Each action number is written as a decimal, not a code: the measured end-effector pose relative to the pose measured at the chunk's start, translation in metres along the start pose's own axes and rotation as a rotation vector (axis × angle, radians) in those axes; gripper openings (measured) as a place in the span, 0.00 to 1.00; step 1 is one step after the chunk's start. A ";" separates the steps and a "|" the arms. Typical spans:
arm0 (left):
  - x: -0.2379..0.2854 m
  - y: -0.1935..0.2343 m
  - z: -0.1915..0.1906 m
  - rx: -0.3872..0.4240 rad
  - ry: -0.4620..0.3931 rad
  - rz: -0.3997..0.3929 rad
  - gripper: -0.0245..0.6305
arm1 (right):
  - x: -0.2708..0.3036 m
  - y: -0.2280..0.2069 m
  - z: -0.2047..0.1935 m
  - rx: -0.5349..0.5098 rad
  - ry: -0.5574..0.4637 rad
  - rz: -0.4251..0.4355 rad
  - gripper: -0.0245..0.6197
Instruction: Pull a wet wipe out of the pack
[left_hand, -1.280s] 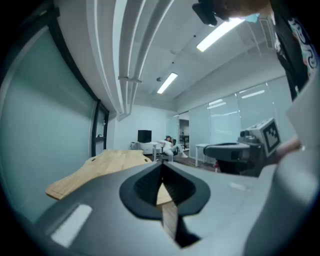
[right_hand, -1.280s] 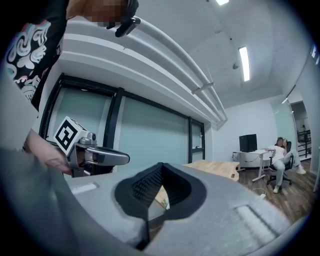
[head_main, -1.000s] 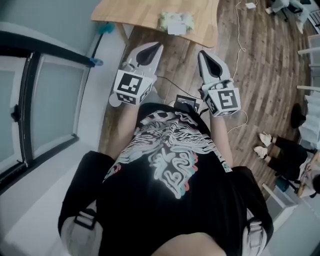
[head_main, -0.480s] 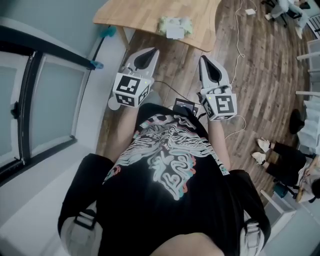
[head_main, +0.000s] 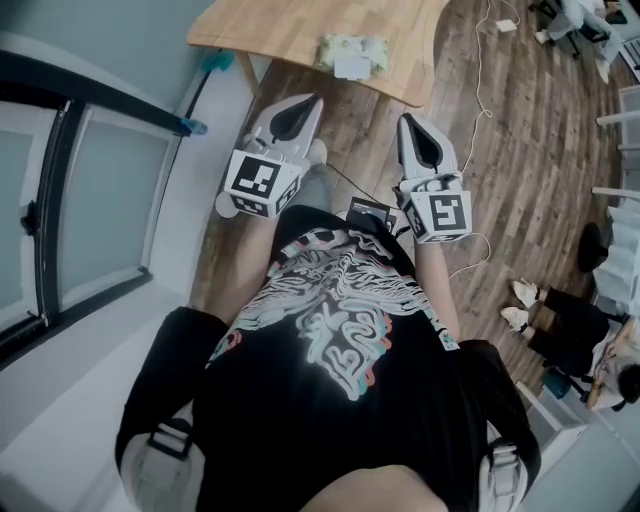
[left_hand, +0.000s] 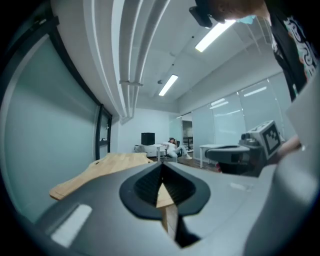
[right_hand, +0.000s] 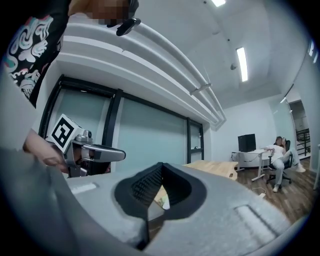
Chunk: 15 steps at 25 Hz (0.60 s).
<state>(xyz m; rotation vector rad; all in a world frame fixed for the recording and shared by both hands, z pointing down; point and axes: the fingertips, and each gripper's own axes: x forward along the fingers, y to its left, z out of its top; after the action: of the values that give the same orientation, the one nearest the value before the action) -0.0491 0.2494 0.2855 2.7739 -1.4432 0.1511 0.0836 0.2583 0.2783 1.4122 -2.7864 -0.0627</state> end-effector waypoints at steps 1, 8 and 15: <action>0.004 0.003 -0.002 0.006 0.006 0.011 0.02 | 0.002 -0.004 -0.001 0.001 0.004 -0.008 0.04; 0.049 0.028 -0.020 -0.045 0.042 0.020 0.02 | 0.024 -0.037 -0.013 0.025 0.014 -0.039 0.04; 0.112 0.064 -0.023 -0.016 0.036 -0.051 0.02 | 0.094 -0.074 -0.033 0.062 0.056 0.001 0.04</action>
<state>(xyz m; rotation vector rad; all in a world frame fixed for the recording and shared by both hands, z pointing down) -0.0391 0.1224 0.3166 2.7776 -1.3584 0.1877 0.0881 0.1377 0.3075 1.4031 -2.7668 0.0620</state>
